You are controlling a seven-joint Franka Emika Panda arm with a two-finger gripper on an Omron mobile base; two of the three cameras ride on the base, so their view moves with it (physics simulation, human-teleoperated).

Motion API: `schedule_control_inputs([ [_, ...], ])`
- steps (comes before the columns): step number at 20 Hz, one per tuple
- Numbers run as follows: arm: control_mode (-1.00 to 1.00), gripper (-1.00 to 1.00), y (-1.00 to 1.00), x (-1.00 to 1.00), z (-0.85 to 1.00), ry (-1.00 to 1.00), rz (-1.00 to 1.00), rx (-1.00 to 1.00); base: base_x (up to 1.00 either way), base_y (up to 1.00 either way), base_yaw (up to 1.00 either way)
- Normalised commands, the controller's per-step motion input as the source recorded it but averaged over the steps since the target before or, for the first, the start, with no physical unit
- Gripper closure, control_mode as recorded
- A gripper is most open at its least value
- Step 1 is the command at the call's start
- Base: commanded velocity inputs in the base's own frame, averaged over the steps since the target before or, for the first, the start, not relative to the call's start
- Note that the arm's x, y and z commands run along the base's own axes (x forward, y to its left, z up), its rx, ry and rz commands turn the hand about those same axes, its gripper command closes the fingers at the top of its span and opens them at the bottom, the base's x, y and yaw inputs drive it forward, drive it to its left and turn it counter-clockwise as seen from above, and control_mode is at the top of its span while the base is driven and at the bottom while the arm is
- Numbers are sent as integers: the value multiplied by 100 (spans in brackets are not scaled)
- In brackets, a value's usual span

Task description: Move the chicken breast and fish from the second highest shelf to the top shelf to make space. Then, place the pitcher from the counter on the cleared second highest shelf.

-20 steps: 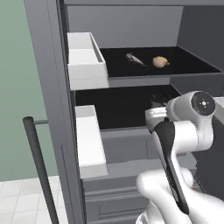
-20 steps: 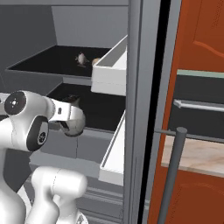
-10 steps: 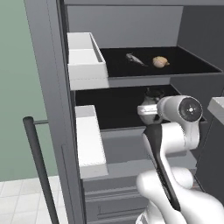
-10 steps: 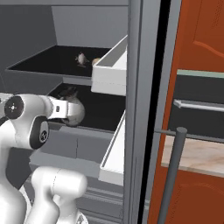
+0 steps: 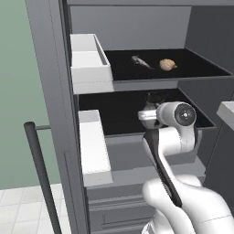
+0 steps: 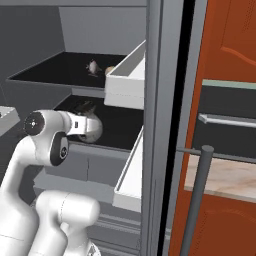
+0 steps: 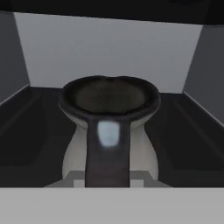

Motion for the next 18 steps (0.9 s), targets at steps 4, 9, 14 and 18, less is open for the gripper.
schedule_control_inputs([
  [4,-100,100,0,46,-33,0,0,-1,0,0,0],
  [9,-100,100,0,45,-19,0,0,0,0,0,0],
  [14,-100,100,-8,44,-10,-2,0,0,0,0,0],
  [18,-100,100,-16,45,-4,-2,-1,0,0,0,0],
])
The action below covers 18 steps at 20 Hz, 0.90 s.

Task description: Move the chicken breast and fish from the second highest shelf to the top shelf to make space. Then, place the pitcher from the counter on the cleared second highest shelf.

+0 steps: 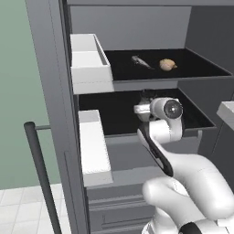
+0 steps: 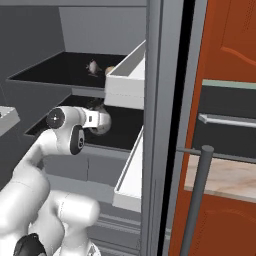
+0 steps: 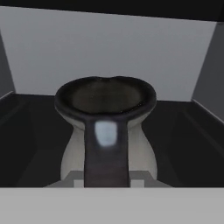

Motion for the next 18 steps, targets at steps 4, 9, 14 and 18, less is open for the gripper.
schedule_control_inputs([
  [4,-100,100,-14,46,-7,-2,-1,0,0,0,0],
  [9,-100,100,-15,46,-4,-1,-2,0,0,0,0],
  [14,-100,100,-9,44,-11,-2,-2,0,0,0,0],
  [18,-100,100,-3,31,-34,-2,-1,0,0,0,0],
])
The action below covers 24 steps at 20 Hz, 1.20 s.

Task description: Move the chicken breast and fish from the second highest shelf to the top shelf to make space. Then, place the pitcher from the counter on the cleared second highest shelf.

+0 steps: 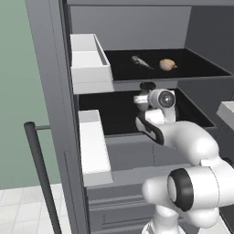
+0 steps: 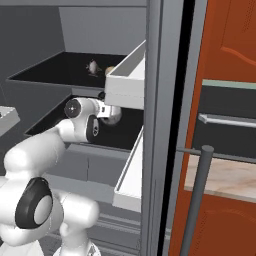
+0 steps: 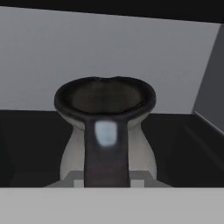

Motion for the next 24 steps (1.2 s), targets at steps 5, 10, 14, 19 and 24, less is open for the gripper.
schedule_control_inputs([
  [5,-100,100,0,24,-57,0,-2,-2,0,0,0],
  [10,-100,100,0,22,-65,0,-3,-3,0,0,0],
  [14,-100,-100,0,16,-64,0,-3,-4,0,0,0],
  [19,-100,-100,-7,0,-64,0,-3,-5,0,0,0],
  [24,-100,-100,-19,-25,-44,0,-3,-4,0,0,0],
])
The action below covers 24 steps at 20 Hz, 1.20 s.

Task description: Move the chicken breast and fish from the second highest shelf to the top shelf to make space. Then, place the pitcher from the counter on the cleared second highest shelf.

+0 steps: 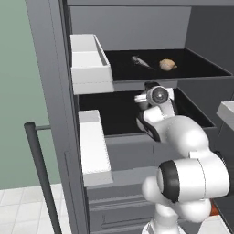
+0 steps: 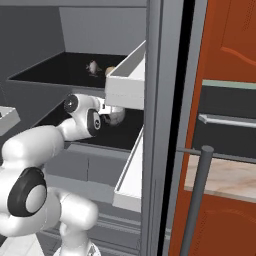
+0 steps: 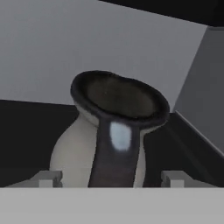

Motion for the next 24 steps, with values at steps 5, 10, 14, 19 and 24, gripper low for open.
schedule_control_inputs([
  [5,-100,-100,-5,-51,-9,0,-2,-1,0,0,0],
  [10,-100,-100,24,-19,6,0,0,0,0,0,0],
  [14,-100,-100,24,-2,12,0,0,0,0,0,0],
  [19,-100,-100,43,-29,1,0,0,-1,0,0,0],
  [24,-100,-100,44,-66,8,4,0,-3,0,0,0],
])
